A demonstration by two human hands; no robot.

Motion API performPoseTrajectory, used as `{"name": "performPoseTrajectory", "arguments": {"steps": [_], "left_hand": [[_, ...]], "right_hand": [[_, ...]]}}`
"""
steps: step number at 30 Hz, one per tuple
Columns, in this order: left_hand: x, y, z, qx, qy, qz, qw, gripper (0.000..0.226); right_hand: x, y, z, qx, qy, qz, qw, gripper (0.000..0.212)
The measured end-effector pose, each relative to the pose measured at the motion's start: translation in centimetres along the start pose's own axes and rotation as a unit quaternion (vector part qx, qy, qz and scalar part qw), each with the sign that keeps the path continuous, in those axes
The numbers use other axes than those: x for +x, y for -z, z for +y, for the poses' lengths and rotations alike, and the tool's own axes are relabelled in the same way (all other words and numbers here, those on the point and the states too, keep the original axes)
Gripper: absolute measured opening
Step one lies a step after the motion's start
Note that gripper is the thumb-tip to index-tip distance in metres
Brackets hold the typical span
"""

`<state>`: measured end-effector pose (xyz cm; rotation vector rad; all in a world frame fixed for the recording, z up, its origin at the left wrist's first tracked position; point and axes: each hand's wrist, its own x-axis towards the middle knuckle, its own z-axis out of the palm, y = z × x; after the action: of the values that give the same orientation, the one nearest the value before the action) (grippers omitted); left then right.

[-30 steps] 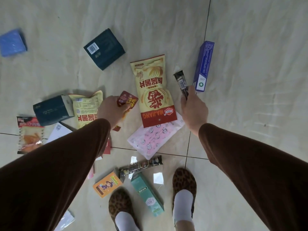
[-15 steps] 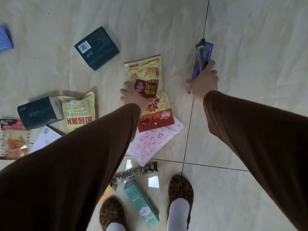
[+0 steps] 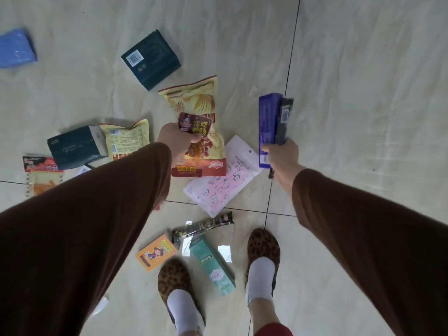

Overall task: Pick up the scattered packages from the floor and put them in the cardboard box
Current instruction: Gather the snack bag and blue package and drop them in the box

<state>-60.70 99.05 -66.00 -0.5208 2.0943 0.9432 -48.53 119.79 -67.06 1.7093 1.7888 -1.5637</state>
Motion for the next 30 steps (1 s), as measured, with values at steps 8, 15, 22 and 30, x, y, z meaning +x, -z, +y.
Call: {"name": "performPoseTrajectory", "arguments": {"steps": [8, 15, 22, 30], "left_hand": [[-5.3, 5.9, -6.0, 0.034, -0.003, -0.067, 0.997, 0.024], [-6.9, 6.2, -14.0, 0.013, 0.046, -0.138, 0.989, 0.024], [-9.5, 3.1, -18.7, -0.017, 0.108, -0.249, 0.962, 0.031], [-10.1, 0.4, -18.5, 0.030, 0.072, -0.238, 0.968, 0.033]], "right_hand": [[-6.8, -7.4, 8.5, 0.107, -0.120, -0.035, 0.986, 0.079], [-8.0, -12.3, 8.6, 0.068, -0.128, -0.006, 0.989, 0.056], [-7.2, -11.7, 8.5, 0.046, -0.137, -0.038, 0.989, 0.055], [-4.5, -8.1, 5.4, 0.028, -0.070, -0.002, 0.997, 0.039]]}}
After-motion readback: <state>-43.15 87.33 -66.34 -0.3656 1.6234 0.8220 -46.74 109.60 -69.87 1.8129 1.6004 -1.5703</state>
